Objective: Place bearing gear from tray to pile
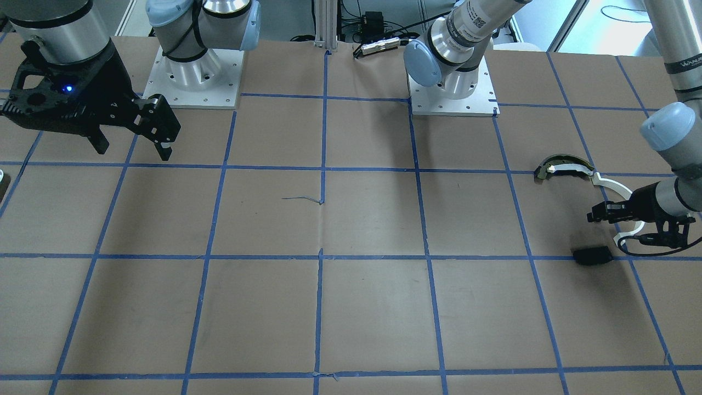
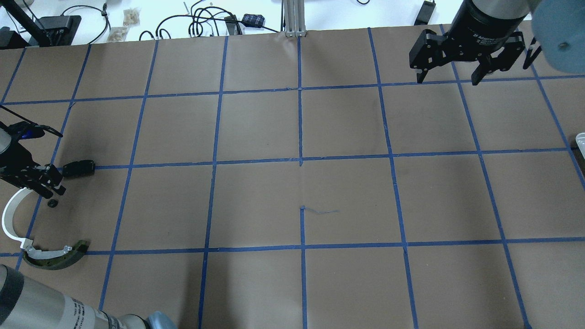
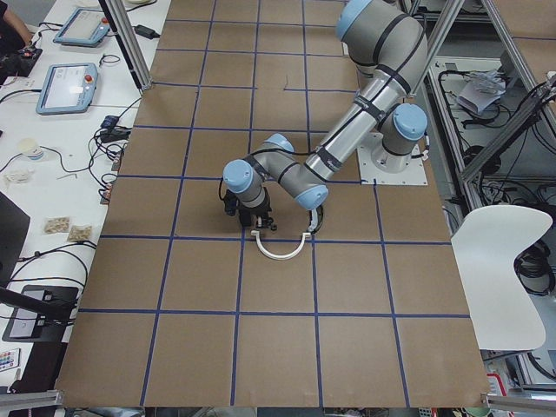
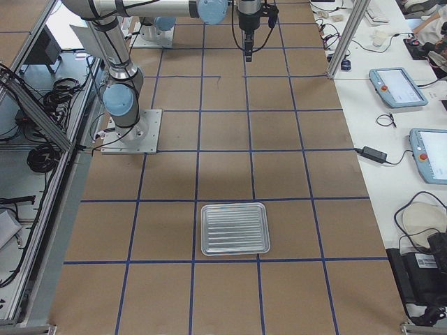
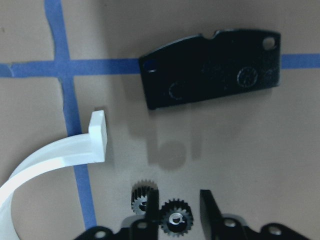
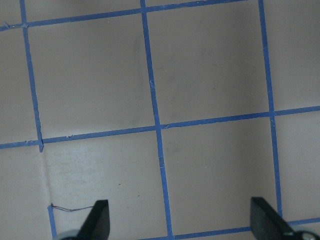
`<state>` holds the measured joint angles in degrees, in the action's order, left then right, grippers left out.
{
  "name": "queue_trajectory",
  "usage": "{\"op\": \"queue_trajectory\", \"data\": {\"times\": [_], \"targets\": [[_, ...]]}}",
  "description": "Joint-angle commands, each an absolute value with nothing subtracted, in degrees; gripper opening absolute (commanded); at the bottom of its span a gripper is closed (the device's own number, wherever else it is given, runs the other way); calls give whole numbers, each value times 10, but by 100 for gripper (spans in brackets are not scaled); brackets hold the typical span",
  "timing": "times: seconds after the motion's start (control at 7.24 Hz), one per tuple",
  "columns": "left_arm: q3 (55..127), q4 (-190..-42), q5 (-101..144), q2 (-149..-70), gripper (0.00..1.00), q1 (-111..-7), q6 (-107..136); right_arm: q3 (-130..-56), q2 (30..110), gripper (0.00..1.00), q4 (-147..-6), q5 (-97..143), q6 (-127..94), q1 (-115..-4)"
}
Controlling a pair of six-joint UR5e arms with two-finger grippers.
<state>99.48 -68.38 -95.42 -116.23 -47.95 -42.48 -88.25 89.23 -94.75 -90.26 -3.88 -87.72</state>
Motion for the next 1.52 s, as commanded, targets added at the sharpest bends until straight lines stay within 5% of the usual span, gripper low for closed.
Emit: {"op": "queue_trajectory", "data": {"times": [0.0, 0.14, 0.28, 0.83, 0.97, 1.1, 1.24, 1.38], "targets": [[995, -684, -954, -1163, 79, -480, -425, -882, 892, 100, -947, -903, -39, -877], [995, -684, -951, -1162, 83, -481, -419, -882, 892, 100, -947, -903, -39, -877], [994, -684, -952, -1162, 100, -483, -418, -882, 892, 100, -947, -903, -39, -877], [995, -688, -953, -1162, 100, -484, -422, -882, 892, 100, -947, -903, -39, -877], [995, -689, -952, -1162, 76, -484, -423, -882, 892, 100, -948, -903, -39, -877], [995, -692, -954, -1161, 71, -484, -418, -882, 892, 100, -948, -903, -39, -877], [995, -693, -955, -1160, 100, -483, -417, -882, 892, 100, -947, -903, -39, -877], [994, -705, -959, -1155, 100, -484, -417, -882, 892, 100, -947, -903, -39, -877]]}}
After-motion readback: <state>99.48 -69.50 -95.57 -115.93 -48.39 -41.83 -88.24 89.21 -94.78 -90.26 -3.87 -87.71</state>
